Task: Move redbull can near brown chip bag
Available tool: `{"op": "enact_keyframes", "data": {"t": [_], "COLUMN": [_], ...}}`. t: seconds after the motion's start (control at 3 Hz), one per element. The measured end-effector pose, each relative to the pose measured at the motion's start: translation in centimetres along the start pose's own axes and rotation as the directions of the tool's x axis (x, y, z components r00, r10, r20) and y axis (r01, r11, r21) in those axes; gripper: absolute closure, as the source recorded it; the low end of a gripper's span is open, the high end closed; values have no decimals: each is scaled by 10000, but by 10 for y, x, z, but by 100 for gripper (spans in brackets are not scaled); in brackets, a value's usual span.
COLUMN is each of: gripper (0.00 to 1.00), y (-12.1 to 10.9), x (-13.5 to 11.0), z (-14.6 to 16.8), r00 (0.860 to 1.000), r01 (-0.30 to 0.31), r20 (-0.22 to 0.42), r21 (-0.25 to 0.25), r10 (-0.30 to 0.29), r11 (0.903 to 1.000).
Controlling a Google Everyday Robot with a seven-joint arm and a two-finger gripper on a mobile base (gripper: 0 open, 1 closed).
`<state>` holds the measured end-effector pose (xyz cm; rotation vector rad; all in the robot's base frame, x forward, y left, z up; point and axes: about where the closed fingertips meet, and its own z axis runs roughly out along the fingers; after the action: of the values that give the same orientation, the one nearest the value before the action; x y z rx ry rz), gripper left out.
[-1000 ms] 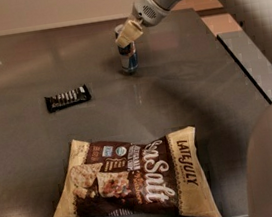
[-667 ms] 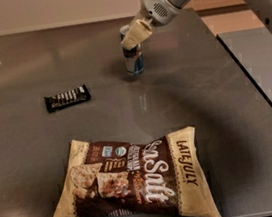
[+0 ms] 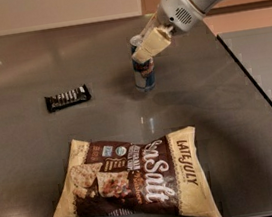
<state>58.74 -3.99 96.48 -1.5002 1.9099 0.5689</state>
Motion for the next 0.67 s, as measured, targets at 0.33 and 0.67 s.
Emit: {"op": "enact_keyframes", "data": {"t": [0.33,0.67], "gripper": [100,100], "y": [32,59], "x": [10,19], "z": [-6,-2], "r00": [10000,9999], "r01": [21,123], "r20": [-41,-46], "r21": [-414,-728], "r10": [-23,-127], "r11": [9991,9973]}}
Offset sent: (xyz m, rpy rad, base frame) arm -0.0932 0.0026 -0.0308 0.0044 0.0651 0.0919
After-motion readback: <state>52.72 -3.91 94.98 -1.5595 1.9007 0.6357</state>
